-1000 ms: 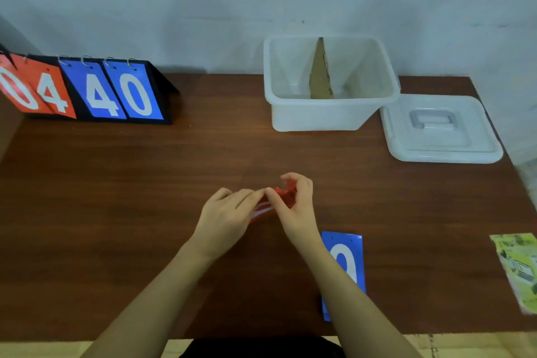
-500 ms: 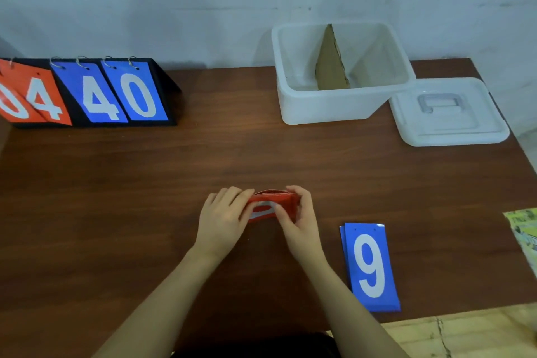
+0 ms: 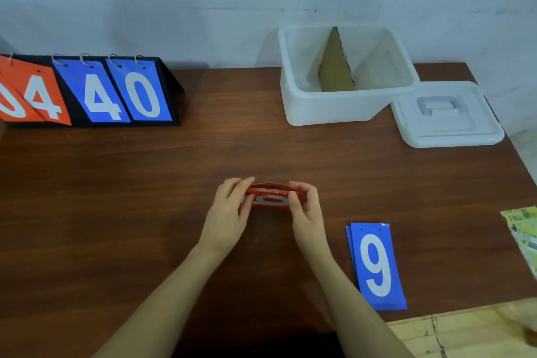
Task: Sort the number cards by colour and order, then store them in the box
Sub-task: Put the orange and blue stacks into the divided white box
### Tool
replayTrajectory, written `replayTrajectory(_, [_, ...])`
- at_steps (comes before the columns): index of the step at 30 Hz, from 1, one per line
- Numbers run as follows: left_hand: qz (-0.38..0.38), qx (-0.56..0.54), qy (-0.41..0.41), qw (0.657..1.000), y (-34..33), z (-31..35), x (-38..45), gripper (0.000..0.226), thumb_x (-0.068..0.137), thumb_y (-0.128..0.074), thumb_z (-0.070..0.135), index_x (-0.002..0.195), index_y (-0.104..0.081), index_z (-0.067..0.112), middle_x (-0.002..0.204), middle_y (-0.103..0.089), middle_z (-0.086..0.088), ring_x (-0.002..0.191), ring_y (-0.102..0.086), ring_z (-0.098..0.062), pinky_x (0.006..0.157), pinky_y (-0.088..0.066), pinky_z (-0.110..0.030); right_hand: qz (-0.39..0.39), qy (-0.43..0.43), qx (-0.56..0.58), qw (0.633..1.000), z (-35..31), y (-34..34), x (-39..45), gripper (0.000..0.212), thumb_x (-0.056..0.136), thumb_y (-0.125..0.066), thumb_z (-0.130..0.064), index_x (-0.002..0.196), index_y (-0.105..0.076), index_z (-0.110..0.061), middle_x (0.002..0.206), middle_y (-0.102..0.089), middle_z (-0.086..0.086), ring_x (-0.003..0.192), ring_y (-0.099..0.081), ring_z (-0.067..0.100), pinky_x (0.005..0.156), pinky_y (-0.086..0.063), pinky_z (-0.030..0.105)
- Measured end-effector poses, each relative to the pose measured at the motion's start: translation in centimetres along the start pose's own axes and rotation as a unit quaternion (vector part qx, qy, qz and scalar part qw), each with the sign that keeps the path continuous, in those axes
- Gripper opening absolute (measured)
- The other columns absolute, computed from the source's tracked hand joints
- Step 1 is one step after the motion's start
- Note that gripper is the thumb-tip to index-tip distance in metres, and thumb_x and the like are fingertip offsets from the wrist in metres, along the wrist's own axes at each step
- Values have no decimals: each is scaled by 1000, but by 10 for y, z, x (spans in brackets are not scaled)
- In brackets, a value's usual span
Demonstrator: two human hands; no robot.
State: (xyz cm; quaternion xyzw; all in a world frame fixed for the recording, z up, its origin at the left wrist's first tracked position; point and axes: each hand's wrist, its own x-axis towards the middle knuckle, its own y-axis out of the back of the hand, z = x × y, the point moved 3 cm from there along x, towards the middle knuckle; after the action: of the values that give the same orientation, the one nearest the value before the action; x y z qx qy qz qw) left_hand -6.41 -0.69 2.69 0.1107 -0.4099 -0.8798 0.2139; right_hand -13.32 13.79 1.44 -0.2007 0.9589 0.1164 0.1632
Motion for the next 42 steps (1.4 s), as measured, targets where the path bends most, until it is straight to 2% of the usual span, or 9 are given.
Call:
replayTrajectory(6, [14,-16,44,999,-3,-7,-5,37,94,-47,18,131,-47,23,124,-45,2,118,-42,-9,93,-34,-16,-15,-2,-21,1000,-2,-4,3,26,98,-43,-19,123,-40,-26,122,-48,-6,112,-50,5,88,-45,16])
replayTrajectory(9, [11,-5,12,1000,-1,-11,-4,37,93,-48,16,130,-49,20,119,-48,0,107,-43,-5,86,-36,-16,-25,4,-39,999,3,3,0,32,95,-45,-7,119,-39,-27,120,-51,-3,113,-52,8,94,-48,24])
replayTrajectory(13, [18,48,-59,997,0,-11,-2,34,85,-61,9,118,-60,10,107,-58,-6,94,-58,-13,78,-44,-17,55,28,-128,990,9,7,-1,20,95,-49,-13,111,-49,-26,108,-57,-9,105,-55,3,95,-49,26])
replayTrajectory(18, [31,95,-102,990,3,-9,5,32,76,-71,5,107,-66,5,93,-64,-8,81,-63,-16,63,-53,-22,90,-9,-108,990,5,0,9,23,94,-51,-17,117,-55,-21,115,-60,-4,110,-56,8,95,-50,28])
replayTrajectory(22, [7,108,-136,985,11,-8,10,37,75,-72,7,111,-64,6,97,-63,-9,83,-63,-17,71,-50,-23,53,4,-128,990,-13,7,10,20,95,-49,-15,113,-56,-19,112,-59,-3,108,-57,10,91,-51,24])
replayTrajectory(29, [-37,60,-242,968,24,35,17,56,82,-66,16,134,-44,16,112,-65,-4,98,-63,-14,85,-43,-21,-53,147,-200,967,-67,24,6,21,94,-51,-8,101,-60,-25,99,-57,-13,95,-58,0,77,-47,7])
replayTrajectory(34, [-45,-74,-142,986,29,65,28,51,88,-57,27,135,-39,23,131,-53,3,117,-52,-10,97,-36,-15,-21,173,-162,971,-89,40,17,29,91,-55,-10,110,-58,-31,110,-56,-10,105,-56,5,87,-48,15])
replayTrajectory(37, [14,-180,-86,980,32,84,38,43,88,-57,31,129,-46,23,119,-57,7,108,-55,-5,91,-42,-12,1,150,-109,983,-92,55,31,42,90,-60,-18,127,-47,-34,125,-50,-10,112,-52,3,91,-45,17])
replayTrajectory(42, [57,-273,-62,958,37,125,78,42,89,-58,25,126,-40,34,107,-58,19,98,-57,9,75,-47,-4,20,170,-50,984,-128,82,63,43,93,-55,-15,128,-44,-38,109,-60,-15,97,-61,0,71,-51,9])
